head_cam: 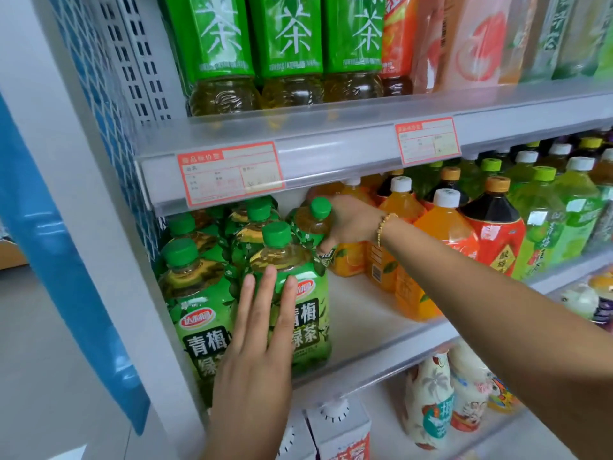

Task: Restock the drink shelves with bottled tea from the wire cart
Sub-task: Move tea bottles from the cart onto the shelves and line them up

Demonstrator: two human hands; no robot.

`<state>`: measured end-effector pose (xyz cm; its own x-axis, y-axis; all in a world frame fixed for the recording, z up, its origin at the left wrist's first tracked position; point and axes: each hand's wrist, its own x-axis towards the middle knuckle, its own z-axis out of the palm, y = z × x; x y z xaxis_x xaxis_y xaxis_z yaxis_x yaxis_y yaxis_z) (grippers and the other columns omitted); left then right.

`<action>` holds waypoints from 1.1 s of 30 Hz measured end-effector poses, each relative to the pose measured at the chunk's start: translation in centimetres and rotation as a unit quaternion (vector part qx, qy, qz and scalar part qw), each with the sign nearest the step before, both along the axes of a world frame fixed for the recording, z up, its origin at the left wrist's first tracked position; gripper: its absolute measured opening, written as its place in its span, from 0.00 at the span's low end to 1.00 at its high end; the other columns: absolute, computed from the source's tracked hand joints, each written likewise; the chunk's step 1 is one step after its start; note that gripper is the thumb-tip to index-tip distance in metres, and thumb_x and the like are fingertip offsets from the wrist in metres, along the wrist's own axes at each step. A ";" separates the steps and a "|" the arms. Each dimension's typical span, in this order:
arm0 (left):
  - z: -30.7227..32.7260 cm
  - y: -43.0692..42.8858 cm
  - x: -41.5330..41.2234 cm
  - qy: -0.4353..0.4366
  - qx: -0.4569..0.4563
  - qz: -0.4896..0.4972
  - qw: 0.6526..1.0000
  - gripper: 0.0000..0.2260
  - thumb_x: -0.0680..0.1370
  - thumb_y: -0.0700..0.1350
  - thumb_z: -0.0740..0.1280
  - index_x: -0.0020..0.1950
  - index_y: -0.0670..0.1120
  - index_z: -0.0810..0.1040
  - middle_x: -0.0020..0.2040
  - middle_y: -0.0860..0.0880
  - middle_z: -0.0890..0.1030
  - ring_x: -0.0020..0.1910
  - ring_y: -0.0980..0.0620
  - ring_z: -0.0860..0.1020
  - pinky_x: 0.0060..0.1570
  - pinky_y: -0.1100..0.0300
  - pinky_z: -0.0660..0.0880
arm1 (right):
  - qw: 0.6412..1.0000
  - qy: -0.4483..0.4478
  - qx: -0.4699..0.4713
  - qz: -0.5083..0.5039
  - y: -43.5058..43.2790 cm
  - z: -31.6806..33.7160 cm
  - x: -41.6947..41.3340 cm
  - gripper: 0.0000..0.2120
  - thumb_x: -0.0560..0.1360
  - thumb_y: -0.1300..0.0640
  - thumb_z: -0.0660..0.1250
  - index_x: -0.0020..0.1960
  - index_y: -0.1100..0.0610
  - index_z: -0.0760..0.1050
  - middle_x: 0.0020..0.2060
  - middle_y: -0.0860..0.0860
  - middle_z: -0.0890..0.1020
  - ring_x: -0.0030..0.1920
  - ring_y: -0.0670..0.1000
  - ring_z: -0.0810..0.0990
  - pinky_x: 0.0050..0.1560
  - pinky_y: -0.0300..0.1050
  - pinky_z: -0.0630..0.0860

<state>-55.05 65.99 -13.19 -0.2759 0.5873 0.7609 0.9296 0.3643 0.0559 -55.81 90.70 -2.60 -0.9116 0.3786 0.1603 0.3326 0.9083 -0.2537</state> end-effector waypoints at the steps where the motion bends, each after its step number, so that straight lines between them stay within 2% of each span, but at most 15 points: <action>1: -0.1 -0.1 0.0 -0.006 -0.012 -0.003 1.000 0.54 0.58 0.32 0.79 0.77 0.49 0.55 0.78 0.48 0.53 0.75 0.44 0.56 0.51 0.56 0.76 | 0.999 0.038 -0.005 -0.001 -0.1 -0.4 0.5 0.33 0.57 0.50 0.81 0.59 0.58 0.75 0.53 0.52 0.81 0.55 0.53 0.78 0.56 0.45 0.75; 3: -0.2 -0.2 -0.1 0.005 -0.018 0.006 1.000 0.50 0.62 0.34 0.79 0.77 0.49 0.55 0.78 0.48 0.53 0.75 0.44 0.55 0.54 0.53 0.73 | 0.997 0.075 0.014 0.007 -0.1 -1.9 1.6 0.35 0.55 0.53 0.81 0.60 0.56 0.74 0.53 0.51 0.80 0.54 0.50 0.77 0.54 0.39 0.74; 6: 0.4 -0.3 0.2 -0.037 -0.028 0.018 0.999 0.48 0.64 0.35 0.78 0.77 0.49 0.55 0.78 0.50 0.51 0.76 0.46 0.53 0.47 0.51 0.78 | 0.991 0.110 -0.003 0.077 -0.2 -1.9 4.1 0.37 0.55 0.59 0.80 0.62 0.55 0.72 0.53 0.50 0.79 0.51 0.47 0.75 0.45 0.29 0.67; 8: 0.6 -0.3 0.3 -0.047 -0.037 0.020 0.998 0.48 0.64 0.35 0.78 0.78 0.49 0.54 0.79 0.50 0.50 0.76 0.46 0.52 0.45 0.50 0.79 | 0.986 0.123 -0.023 0.112 -0.3 -0.8 6.0 0.36 0.55 0.61 0.80 0.61 0.55 0.73 0.52 0.47 0.79 0.51 0.45 0.76 0.47 0.26 0.68; 11: 0.5 -0.2 0.4 -0.042 -0.043 0.024 0.998 0.47 0.64 0.36 0.78 0.77 0.48 0.55 0.78 0.49 0.51 0.75 0.45 0.54 0.47 0.50 0.78 | 0.985 0.089 -0.054 0.135 0.1 1.8 7.5 0.35 0.57 0.60 0.80 0.62 0.54 0.73 0.54 0.48 0.80 0.53 0.46 0.78 0.56 0.39 0.74; 13: 0.4 -0.1 0.5 -0.036 -0.039 0.031 0.998 0.48 0.63 0.35 0.78 0.77 0.47 0.56 0.78 0.47 0.53 0.75 0.44 0.55 0.48 0.53 0.77 | 0.989 0.033 -0.053 0.135 0.6 3.1 7.4 0.29 0.59 0.59 0.79 0.58 0.54 0.75 0.51 0.46 0.82 0.51 0.46 0.79 0.56 0.43 0.75; 15: 0.2 0.1 0.7 -0.029 -0.037 0.044 0.998 0.49 0.61 0.34 0.79 0.77 0.46 0.57 0.78 0.46 0.54 0.75 0.43 0.55 0.46 0.55 0.77 | 0.988 -0.044 -0.084 0.126 1.0 3.5 6.5 0.25 0.61 0.58 0.78 0.55 0.53 0.75 0.48 0.43 0.82 0.49 0.45 0.80 0.55 0.43 0.77; 17: 0.2 0.3 1.0 -0.037 -0.037 0.049 0.997 0.48 0.61 0.34 0.79 0.76 0.45 0.58 0.78 0.45 0.55 0.74 0.42 0.56 0.43 0.54 0.79 | 0.979 -0.088 -0.147 0.110 1.3 3.2 5.1 0.27 0.64 0.60 0.76 0.59 0.51 0.70 0.50 0.43 0.80 0.51 0.47 0.79 0.55 0.41 0.77; 19: 0.2 0.5 1.1 -0.038 -0.032 0.049 0.998 0.47 0.61 0.34 0.78 0.76 0.44 0.59 0.77 0.45 0.55 0.74 0.42 0.56 0.44 0.53 0.78 | 0.969 -0.073 -0.208 0.107 1.4 2.6 3.9 0.31 0.66 0.65 0.74 0.65 0.53 0.67 0.54 0.47 0.79 0.56 0.50 0.78 0.56 0.42 0.75; 21: 0.3 0.5 1.2 -0.039 -0.030 0.052 0.997 0.48 0.61 0.35 0.79 0.76 0.45 0.59 0.77 0.45 0.55 0.74 0.42 0.56 0.43 0.53 0.78 | 0.968 -0.058 -0.221 0.104 1.4 1.7 3.5 0.34 0.64 0.67 0.75 0.66 0.55 0.65 0.57 0.49 0.77 0.58 0.49 0.76 0.58 0.42 0.73; 23: 0.3 0.6 1.2 -0.034 -0.028 0.051 0.998 0.48 0.61 0.36 0.79 0.76 0.44 0.59 0.77 0.45 0.56 0.74 0.42 0.56 0.45 0.53 0.78 | 0.979 -0.025 -0.182 0.089 1.3 0.6 3.5 0.40 0.61 0.65 0.78 0.68 0.56 0.63 0.59 0.48 0.76 0.58 0.47 0.74 0.59 0.42 0.71; 26: 0.2 0.6 1.1 -0.019 -0.027 0.049 0.998 0.46 0.61 0.37 0.79 0.75 0.43 0.61 0.76 0.44 0.58 0.73 0.40 0.57 0.53 0.50 0.66 | 0.987 0.026 -0.140 0.073 1.1 0.0 3.0 0.43 0.59 0.61 0.80 0.69 0.57 0.63 0.59 0.48 0.75 0.58 0.47 0.73 0.58 0.39 0.69; 29: 0.2 0.6 1.0 -0.021 -0.026 0.059 0.998 0.45 0.62 0.36 0.79 0.75 0.42 0.62 0.76 0.43 0.58 0.73 0.40 0.57 0.54 0.48 0.62 | 0.985 -0.005 -0.159 0.069 1.2 0.5 2.4 0.46 0.60 0.61 0.80 0.72 0.57 0.60 0.65 0.52 0.74 0.63 0.51 0.73 0.62 0.42 0.69; 33: 0.1 0.6 1.2 -0.032 -0.021 0.055 0.998 0.44 0.64 0.35 0.78 0.75 0.44 0.60 0.77 0.44 0.57 0.74 0.40 0.56 0.55 0.51 0.63 | 0.983 -0.072 -0.164 0.048 0.9 1.5 2.8 0.47 0.62 0.62 0.78 0.74 0.55 0.56 0.68 0.52 0.70 0.67 0.53 0.69 0.65 0.44 0.66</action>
